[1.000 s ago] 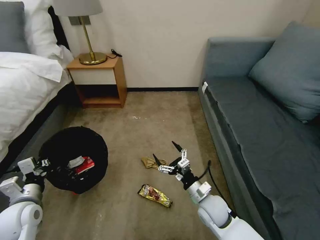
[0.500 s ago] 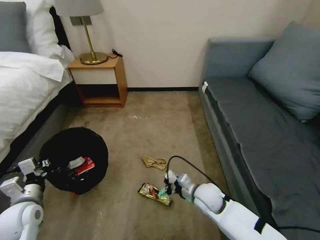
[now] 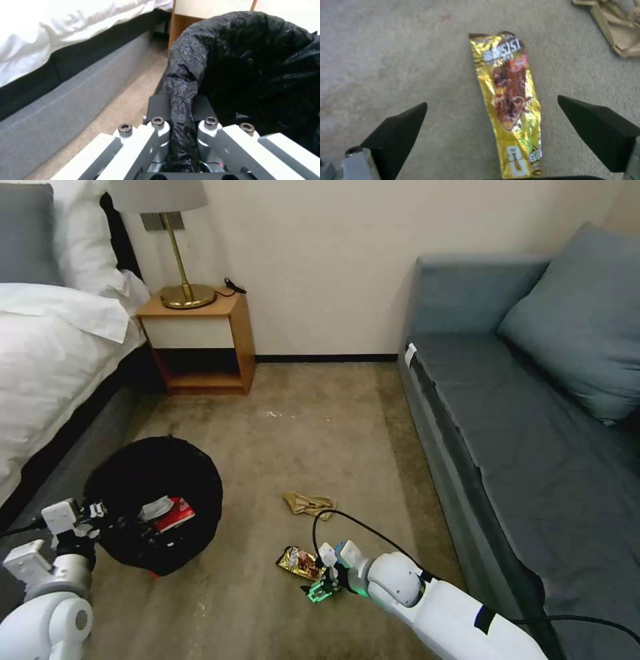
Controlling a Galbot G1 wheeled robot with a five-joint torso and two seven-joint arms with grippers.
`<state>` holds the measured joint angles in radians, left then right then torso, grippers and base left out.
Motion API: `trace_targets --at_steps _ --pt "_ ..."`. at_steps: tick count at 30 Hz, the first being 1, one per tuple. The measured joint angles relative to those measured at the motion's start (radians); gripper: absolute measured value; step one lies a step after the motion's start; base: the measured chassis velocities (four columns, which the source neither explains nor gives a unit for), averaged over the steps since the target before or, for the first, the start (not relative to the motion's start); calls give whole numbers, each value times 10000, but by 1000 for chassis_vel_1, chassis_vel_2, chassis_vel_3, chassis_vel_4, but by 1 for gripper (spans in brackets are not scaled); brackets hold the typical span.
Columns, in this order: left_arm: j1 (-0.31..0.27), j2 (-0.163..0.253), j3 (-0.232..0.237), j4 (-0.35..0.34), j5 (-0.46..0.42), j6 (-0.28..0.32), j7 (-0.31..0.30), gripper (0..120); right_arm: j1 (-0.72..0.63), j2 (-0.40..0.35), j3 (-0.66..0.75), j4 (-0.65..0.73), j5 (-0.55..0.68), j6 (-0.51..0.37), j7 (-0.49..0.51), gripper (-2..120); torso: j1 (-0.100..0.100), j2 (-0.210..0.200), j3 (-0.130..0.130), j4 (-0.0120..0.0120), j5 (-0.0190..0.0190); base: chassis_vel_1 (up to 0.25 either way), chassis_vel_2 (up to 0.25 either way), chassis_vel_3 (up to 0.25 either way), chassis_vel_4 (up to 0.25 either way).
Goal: Pick up the trash bin, then pick up the garbage on the floor and place it into the trash bin.
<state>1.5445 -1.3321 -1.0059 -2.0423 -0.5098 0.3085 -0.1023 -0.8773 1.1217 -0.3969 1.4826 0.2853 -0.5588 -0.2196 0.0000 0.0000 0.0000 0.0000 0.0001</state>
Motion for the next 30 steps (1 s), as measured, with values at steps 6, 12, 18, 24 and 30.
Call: trace_targets --at_steps 6,12,18,24,30 --pt "-18 -35 7 -13 43 12 10 5 142 306 -124 -585 -136 76 75 99 0 0 0 0 -2 0 0 0 0" --pt "-73 70 -30 55 -27 12 27 5 200 677 -394 -996 -327 86 576 88 1 -1 0 0 -2 0 0 0 0" --pt "-116 175 -50 155 -155 11 36 5 242 796 -605 -1235 -583 87 1080 82 0 -1 0 0 -2 0 0 0 0" --pt "-182 242 -54 192 -227 12 43 5 255 727 -728 -1262 -837 -25 1516 70 0 0 0 1 -2 0 0 0 0" --pt "-213 258 -54 219 -252 12 46 5 129 665 -720 -1114 -810 -96 1528 49 0 0 0 1 -2 0 0 0 0"
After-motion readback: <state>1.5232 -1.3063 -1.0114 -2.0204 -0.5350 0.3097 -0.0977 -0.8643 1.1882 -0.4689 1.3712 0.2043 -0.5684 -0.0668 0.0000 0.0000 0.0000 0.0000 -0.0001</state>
